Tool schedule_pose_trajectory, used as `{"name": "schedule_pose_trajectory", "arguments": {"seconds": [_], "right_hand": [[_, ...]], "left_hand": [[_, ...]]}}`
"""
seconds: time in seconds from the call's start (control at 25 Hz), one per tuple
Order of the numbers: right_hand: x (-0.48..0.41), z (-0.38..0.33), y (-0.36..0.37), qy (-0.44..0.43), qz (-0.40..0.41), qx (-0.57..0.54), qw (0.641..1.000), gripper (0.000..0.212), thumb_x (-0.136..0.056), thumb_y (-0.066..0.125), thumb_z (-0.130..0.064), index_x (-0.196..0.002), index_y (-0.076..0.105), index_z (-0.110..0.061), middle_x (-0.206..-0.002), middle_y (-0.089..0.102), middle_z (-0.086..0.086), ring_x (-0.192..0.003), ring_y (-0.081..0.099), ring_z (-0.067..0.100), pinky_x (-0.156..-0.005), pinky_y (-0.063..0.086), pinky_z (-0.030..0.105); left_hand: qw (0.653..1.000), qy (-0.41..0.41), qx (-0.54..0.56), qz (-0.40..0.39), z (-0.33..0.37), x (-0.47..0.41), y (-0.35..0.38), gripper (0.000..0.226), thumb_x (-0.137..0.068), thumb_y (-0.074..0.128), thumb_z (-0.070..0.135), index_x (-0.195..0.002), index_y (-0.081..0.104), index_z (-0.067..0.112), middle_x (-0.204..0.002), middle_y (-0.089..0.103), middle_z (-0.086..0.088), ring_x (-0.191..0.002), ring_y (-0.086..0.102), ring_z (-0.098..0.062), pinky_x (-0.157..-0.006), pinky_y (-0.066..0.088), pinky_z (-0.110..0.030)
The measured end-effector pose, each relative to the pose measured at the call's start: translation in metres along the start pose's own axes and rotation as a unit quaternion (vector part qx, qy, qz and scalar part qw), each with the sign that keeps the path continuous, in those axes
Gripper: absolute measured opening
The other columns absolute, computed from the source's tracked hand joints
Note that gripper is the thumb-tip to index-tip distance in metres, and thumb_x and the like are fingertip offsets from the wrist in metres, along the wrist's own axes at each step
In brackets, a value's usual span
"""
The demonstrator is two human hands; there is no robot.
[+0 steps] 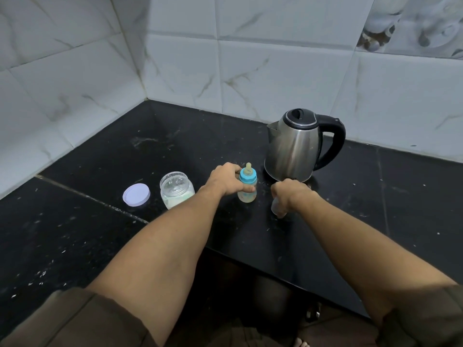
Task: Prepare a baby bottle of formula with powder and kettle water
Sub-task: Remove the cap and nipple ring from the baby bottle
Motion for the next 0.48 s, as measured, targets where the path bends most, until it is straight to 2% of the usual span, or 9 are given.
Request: {"name": "schedule_pose_trajectory", "arguments": {"seconds": [0.12, 0.24, 0.36, 0.48], "right_hand": [[-0.002, -0.002, -0.019, 0.005, 0.007, 0.012, 1.000, 0.060, -0.076, 0.078, -0.033, -0.133, 0.060, -0.022, -0.119, 0.063, 0.004, -0.103, 0.064, 0.027, -0.083, 0.058, 0.040], [0.002, -0.012, -0.064, -0.013, 0.079, -0.087, 0.993, 0.058, -0.081, 0.071, -0.046, -0.131, 0.056, -0.021, -0.112, 0.061, 0.005, -0.094, 0.063, 0.027, -0.082, 0.057, 0.041], [0.001, -0.030, -0.089, -0.035, 0.127, -0.142, 0.981, 0.064, -0.079, 0.072, -0.049, -0.133, 0.055, -0.020, -0.116, 0.065, 0.005, -0.099, 0.064, 0.026, -0.087, 0.057, 0.043], [-0.006, -0.046, -0.088, -0.040, 0.128, -0.124, 0.983, 0.061, -0.074, 0.081, -0.049, -0.124, 0.061, -0.021, -0.114, 0.068, 0.002, -0.098, 0.066, 0.024, -0.086, 0.059, 0.041]], "left_hand": [[1.000, 0.003, 0.013, -0.005, -0.001, 0.002, 0.001, 0.068, -0.070, 0.095, 0.042, -0.128, 0.068, 0.018, -0.124, 0.073, 0.001, -0.113, 0.067, -0.017, -0.100, 0.055, -0.040], [1.000, 0.007, 0.026, -0.006, 0.001, 0.004, 0.003, 0.071, -0.067, 0.097, 0.039, -0.128, 0.067, 0.019, -0.120, 0.073, 0.002, -0.111, 0.067, -0.018, -0.096, 0.054, -0.038], [0.999, 0.008, 0.034, -0.004, 0.002, 0.003, 0.003, 0.063, -0.068, 0.097, 0.040, -0.120, 0.069, 0.020, -0.110, 0.074, 0.003, -0.102, 0.068, -0.017, -0.087, 0.054, -0.035], [0.998, 0.007, 0.061, 0.005, -0.003, 0.001, 0.001, 0.064, -0.064, 0.099, 0.038, -0.120, 0.071, 0.021, -0.106, 0.077, 0.005, -0.101, 0.072, -0.015, -0.095, 0.059, -0.039]]}}
Point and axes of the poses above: each hand's wrist, its own x-axis away from the middle knuckle, its own y-axis out of the palm, z = x × y, the point moved 8 cm from there along -x, towards the middle knuckle
